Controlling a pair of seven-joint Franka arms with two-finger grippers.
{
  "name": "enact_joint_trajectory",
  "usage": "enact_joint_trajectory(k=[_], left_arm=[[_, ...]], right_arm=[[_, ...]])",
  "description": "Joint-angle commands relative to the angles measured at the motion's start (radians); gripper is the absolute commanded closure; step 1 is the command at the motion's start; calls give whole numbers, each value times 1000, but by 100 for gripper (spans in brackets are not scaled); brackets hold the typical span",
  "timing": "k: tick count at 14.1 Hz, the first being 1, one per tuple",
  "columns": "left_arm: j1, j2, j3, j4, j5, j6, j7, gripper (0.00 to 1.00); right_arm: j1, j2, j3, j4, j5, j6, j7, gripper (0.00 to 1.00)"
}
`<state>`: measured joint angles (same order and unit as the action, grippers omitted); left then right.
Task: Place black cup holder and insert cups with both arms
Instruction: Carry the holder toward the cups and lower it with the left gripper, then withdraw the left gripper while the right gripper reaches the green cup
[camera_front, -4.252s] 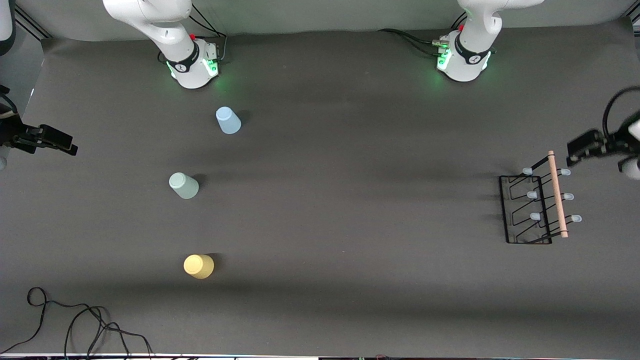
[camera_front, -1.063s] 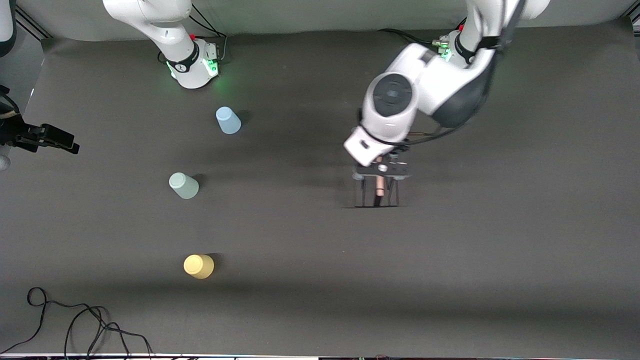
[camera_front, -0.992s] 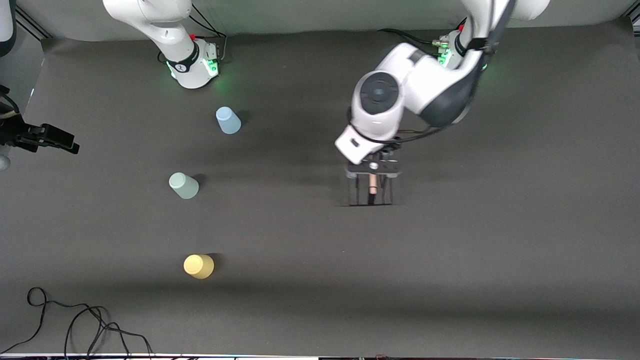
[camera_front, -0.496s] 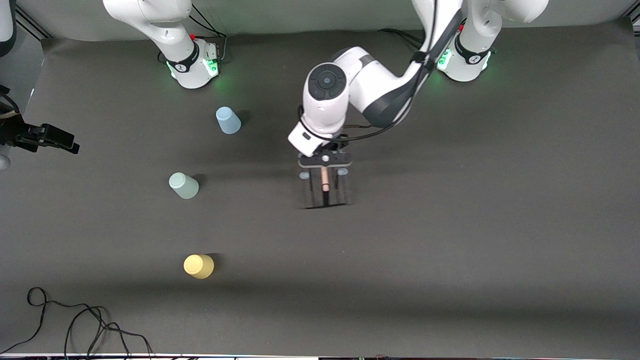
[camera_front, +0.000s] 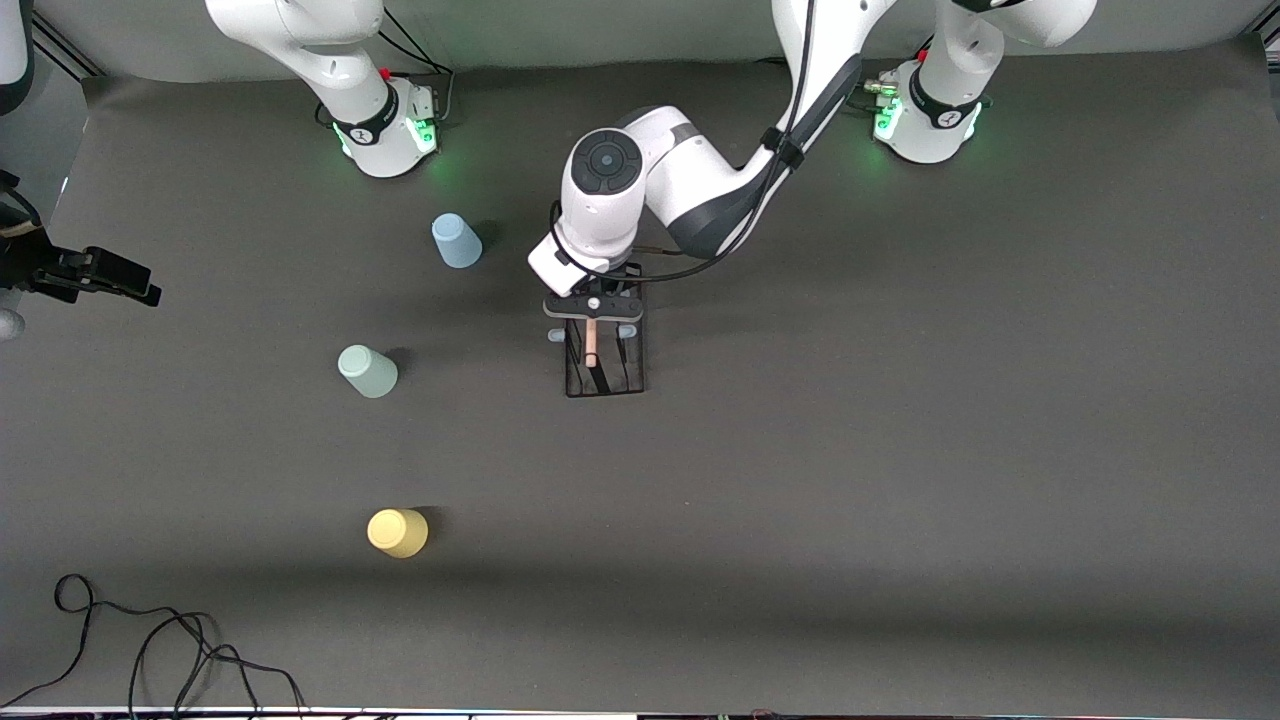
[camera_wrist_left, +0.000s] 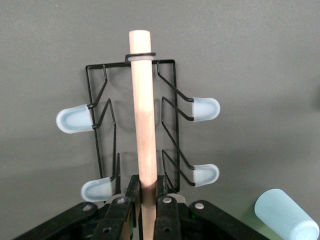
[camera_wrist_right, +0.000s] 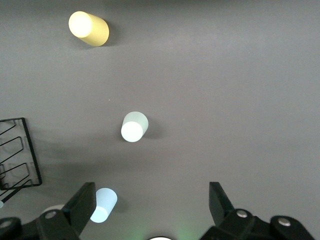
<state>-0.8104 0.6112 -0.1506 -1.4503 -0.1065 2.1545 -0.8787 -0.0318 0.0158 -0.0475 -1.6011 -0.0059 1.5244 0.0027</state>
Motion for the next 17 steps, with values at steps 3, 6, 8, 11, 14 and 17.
enact_joint_trajectory(k=[3, 6, 8, 11, 14, 17], left_arm=[[-9, 33, 5, 45, 2, -4, -42, 17], [5, 6, 8, 79, 40, -33, -45, 0], [29, -37, 13, 105, 73, -86, -40, 0], [105, -70, 13, 208, 102, -328, 38, 0], [230, -125, 17, 202, 149, -389, 133, 0], [345, -188, 16, 183, 140, -454, 297, 0]], right_arm=[[10, -22, -3, -94, 84, 48, -1, 0], [27, -81, -2, -271, 84, 188, 0, 0], [29, -131, -2, -415, 86, 314, 0, 0], [41, -151, -2, -598, 105, 523, 2, 0], [43, -142, 0, -736, 136, 692, 0, 0], [72, -116, -2, -865, 138, 863, 2, 0]])
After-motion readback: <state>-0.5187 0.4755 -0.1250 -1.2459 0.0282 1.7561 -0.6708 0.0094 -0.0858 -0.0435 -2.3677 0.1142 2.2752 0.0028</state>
